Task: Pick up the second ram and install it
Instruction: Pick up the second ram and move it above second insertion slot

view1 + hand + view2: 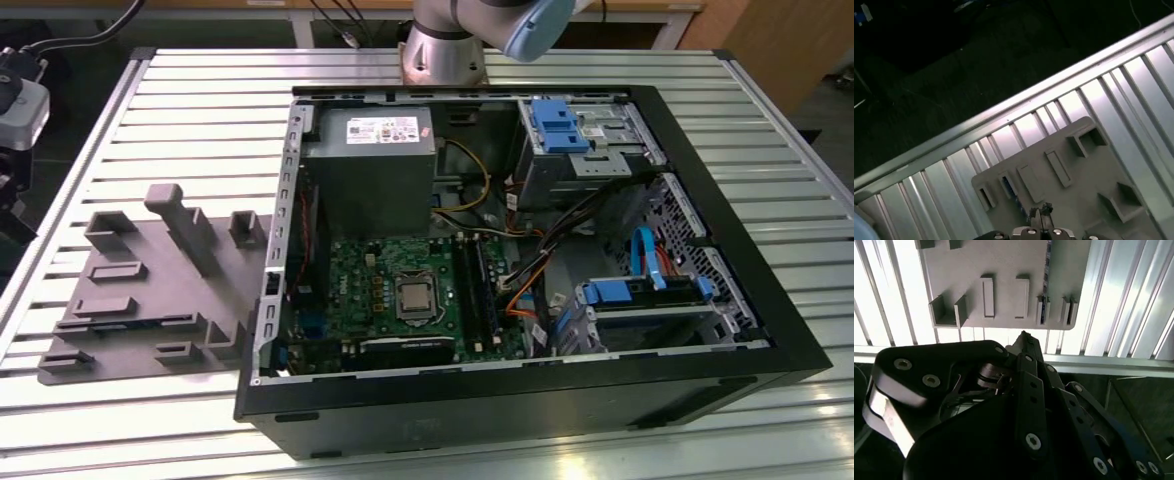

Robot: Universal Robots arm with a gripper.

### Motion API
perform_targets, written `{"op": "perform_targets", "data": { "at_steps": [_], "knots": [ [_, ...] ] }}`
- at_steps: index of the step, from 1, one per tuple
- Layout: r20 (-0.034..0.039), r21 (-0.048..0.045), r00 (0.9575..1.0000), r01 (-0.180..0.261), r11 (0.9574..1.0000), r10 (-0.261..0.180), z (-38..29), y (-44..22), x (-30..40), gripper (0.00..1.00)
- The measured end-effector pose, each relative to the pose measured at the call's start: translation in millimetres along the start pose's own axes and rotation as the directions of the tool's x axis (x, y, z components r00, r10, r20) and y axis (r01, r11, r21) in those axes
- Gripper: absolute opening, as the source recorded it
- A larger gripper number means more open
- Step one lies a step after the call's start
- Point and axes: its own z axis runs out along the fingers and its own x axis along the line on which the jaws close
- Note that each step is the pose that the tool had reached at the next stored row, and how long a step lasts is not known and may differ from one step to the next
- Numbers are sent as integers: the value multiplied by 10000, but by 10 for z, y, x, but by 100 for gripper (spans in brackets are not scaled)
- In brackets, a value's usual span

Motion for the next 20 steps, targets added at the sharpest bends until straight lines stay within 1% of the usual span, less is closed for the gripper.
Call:
{"op": "perform_targets", "data": {
  "at_steps": [2, 4, 7, 9, 11, 14, 17, 19, 20],
  "knots": [
    [-16, -7, 9995, 324, 9995, -324, 1, 0, 0, 11],
    [-33, -15, 9979, 646, 9979, -646, 1, 0, 0, 11],
    [-56, -27, 9933, 1153, 9933, -1153, 3, -1, 0, 11],
    [-72, -36, 9889, 1486, 9889, -1487, 5, 0, 0, 11],
    [-87, -46, 9832, 1822, 9833, -1822, 6, 0, 0, 11],
    [-111, -63, 9721, 2344, 9721, -2345, 9, -1, 0, 11],
    [-129, -77, 9610, 2760, 9611, -2761, 12, -1, 0, 11],
    [-142, -87, 9521, 3053, 9522, -3054, 14, -1, 0, 11],
    [-149, -93, 9470, 3208, 9471, -3209, 16, -1, 0, 11]
  ]
}}
